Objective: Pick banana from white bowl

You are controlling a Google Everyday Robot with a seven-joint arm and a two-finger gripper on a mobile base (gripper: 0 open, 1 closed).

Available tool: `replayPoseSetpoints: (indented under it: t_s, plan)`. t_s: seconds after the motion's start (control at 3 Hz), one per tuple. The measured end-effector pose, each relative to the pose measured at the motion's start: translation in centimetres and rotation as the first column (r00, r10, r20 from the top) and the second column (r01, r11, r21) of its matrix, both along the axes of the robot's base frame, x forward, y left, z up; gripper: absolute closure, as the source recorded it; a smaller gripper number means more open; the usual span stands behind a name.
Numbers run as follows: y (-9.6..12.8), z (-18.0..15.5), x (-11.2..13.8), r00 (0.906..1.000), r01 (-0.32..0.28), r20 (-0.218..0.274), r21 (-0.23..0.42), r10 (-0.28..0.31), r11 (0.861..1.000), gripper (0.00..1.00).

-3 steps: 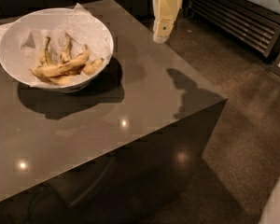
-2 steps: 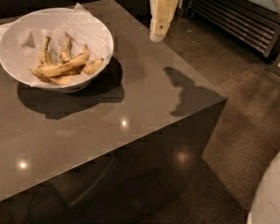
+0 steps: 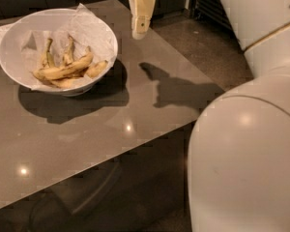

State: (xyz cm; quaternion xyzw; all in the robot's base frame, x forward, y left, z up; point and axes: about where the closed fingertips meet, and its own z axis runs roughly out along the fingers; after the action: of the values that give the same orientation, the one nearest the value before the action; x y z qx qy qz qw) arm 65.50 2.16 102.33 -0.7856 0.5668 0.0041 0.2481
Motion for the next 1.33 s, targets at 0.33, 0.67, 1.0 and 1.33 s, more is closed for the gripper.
replayPoseSetpoints:
  t_s: [0.33,0.67,1.0,1.33]
  plan:
    - [0.6,0.4,0.8,0.9997,0.003,0.025,0.021,-0.003,1.000,0.00]
    - [2.6,0.2,1.2,0.9988,-0.040,0.029,0.015,0.039,0.999,0.00]
    - [6.3,-0.1,1.9,0.9927,-0.116,0.032,-0.004,0.117,0.993,0.00]
    - [9.2,-1.2,2.7,0.9861,-0.164,0.024,-0.015,0.164,0.986,0.13]
